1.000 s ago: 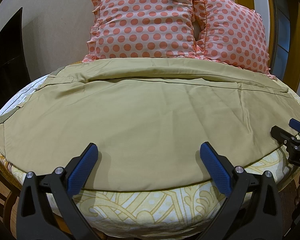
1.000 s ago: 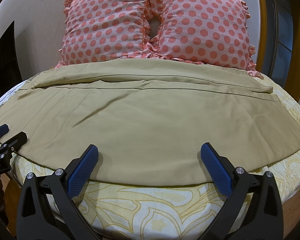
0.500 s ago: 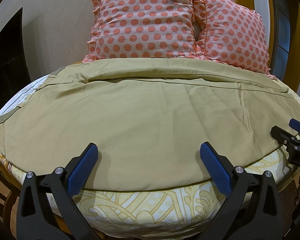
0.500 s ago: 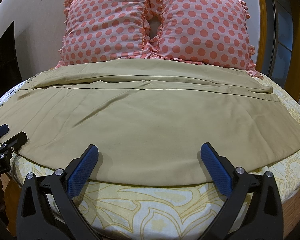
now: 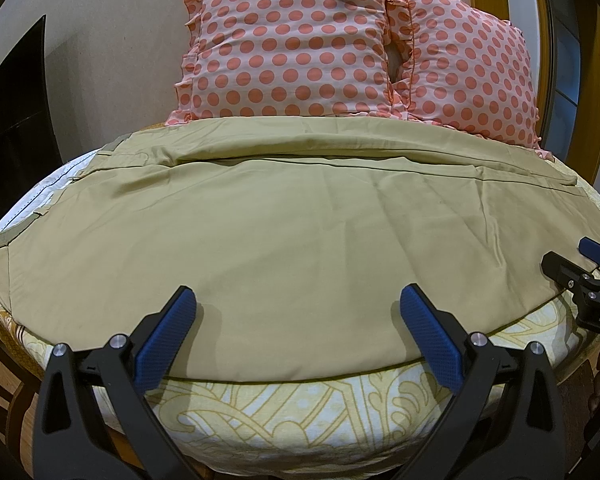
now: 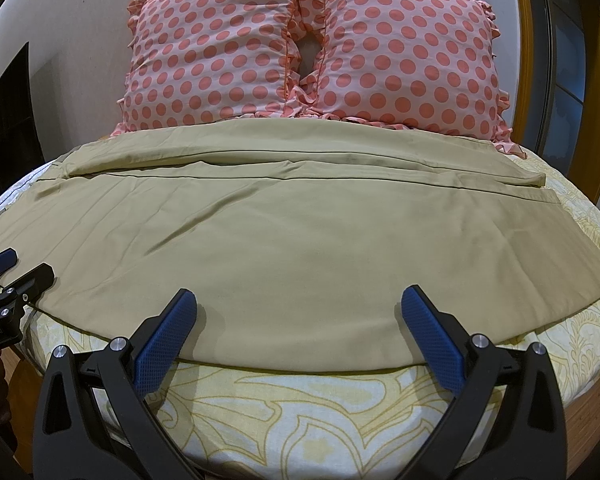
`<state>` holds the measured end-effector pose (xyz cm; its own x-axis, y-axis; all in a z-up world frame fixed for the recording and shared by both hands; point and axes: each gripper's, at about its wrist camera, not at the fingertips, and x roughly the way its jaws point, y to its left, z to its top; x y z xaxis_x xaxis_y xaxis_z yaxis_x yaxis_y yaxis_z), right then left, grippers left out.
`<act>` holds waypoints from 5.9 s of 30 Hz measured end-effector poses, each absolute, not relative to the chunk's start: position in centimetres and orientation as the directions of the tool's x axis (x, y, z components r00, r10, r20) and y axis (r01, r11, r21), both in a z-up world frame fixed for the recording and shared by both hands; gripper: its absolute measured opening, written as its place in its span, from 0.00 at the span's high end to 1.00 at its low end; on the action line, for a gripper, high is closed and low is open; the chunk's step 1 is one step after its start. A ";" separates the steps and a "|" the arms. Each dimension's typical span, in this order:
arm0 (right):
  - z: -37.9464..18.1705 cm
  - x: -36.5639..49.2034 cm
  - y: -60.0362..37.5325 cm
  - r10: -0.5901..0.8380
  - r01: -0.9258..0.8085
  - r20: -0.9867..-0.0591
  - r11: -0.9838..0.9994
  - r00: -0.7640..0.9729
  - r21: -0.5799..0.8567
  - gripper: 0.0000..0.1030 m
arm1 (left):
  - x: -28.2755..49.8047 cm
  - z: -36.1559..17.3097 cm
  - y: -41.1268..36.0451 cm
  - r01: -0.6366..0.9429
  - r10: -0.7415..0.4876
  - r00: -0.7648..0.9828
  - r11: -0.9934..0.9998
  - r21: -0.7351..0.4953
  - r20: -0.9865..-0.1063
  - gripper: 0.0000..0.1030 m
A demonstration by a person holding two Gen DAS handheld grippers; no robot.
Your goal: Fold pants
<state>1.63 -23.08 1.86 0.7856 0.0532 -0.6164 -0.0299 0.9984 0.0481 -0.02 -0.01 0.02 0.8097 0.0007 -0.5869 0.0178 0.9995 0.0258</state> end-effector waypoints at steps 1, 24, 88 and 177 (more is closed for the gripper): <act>1.9 1.6 -23.1 0.053 -0.030 -0.616 0.998 0.786 0.048 0.01 | 0.0 0.0 0.0 0.018 0.001 0.810 1.000 0.026 -0.587 0.02; 1.8 1.5 -23.1 0.051 -0.028 -0.605 0.998 0.794 0.047 0.01 | 0.0 0.0 0.0 0.018 0.000 0.810 0.999 0.026 -0.586 0.02; -0.1 4.7 -46.6 0.214 0.374 -0.566 0.562 0.796 0.738 0.59 | 7.6 9.2 7.8 -0.148 0.095 0.853 0.987 -0.062 -0.513 0.02; 10.9 5.9 -17.6 0.662 -0.561 -0.382 0.749 0.645 0.351 0.96 | -3.7 2.9 17.6 -0.388 0.201 0.828 0.880 -0.276 -0.523 0.15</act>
<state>5.93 -17.56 10.94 0.6448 0.6621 -0.3818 -0.5613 0.7493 0.3515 -3.72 17.63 2.88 0.8282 0.2008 -0.5232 -0.3876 0.8796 -0.2760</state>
